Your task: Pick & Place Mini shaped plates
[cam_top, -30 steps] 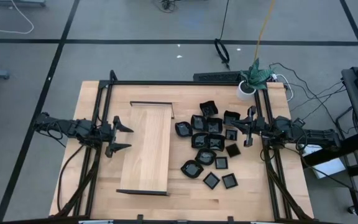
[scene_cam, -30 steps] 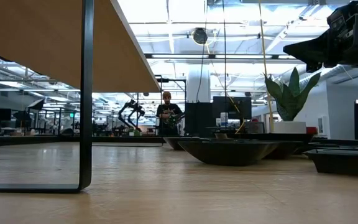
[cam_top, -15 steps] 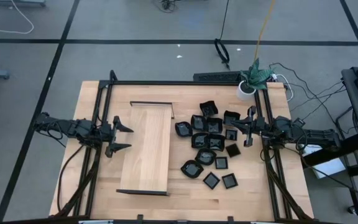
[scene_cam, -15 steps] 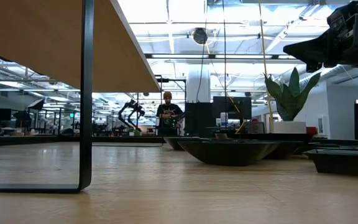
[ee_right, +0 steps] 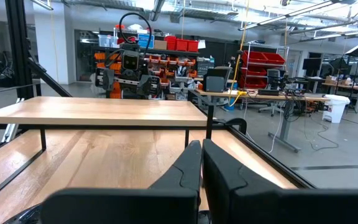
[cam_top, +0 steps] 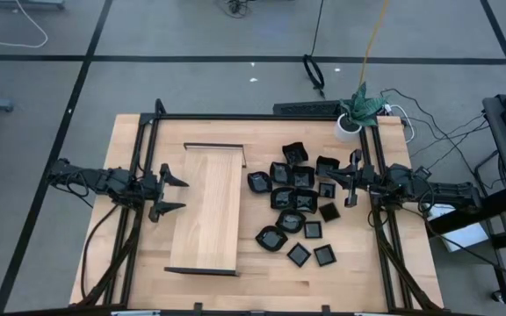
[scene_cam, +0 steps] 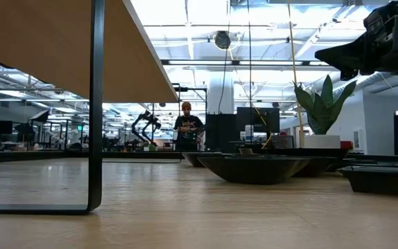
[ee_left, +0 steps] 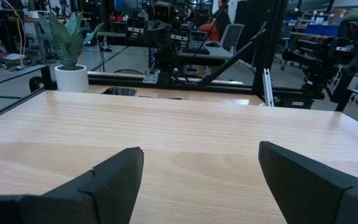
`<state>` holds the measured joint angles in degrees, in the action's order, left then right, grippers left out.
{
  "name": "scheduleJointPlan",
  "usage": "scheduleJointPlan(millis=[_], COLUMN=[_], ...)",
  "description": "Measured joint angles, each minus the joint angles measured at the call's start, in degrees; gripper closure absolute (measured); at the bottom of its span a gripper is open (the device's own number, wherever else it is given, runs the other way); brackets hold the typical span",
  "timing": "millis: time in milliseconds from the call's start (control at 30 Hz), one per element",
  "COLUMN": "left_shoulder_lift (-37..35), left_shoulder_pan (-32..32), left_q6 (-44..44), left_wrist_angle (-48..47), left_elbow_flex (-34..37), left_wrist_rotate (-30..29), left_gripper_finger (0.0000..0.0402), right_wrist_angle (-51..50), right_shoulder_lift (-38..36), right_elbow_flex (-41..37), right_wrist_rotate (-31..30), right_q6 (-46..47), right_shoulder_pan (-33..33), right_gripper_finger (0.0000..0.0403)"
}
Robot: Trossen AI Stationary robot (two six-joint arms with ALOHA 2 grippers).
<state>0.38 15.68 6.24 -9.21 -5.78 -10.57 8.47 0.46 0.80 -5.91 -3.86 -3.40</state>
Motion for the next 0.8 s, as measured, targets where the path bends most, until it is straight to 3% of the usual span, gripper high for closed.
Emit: scheduleJointPlan(millis=[667,800], left_shoulder_lift=[0.0,0.0], left_shoulder_pan=[0.0,0.0], left_q6=[0.0,0.0], left_wrist_angle=[0.0,0.0], left_elbow_flex=[0.0,0.0], left_wrist_rotate=[0.0,0.0], left_gripper_finger=[0.008,0.008], right_wrist_angle=[0.3,0.6], right_shoulder_lift=[0.0,0.0], right_elbow_flex=[0.0,0.0], right_wrist_rotate=[0.0,1.6], right_q6=[0.3,17.2], right_shoulder_pan=[0.0,0.0], right_gripper_finger=[0.0399,0.0399])
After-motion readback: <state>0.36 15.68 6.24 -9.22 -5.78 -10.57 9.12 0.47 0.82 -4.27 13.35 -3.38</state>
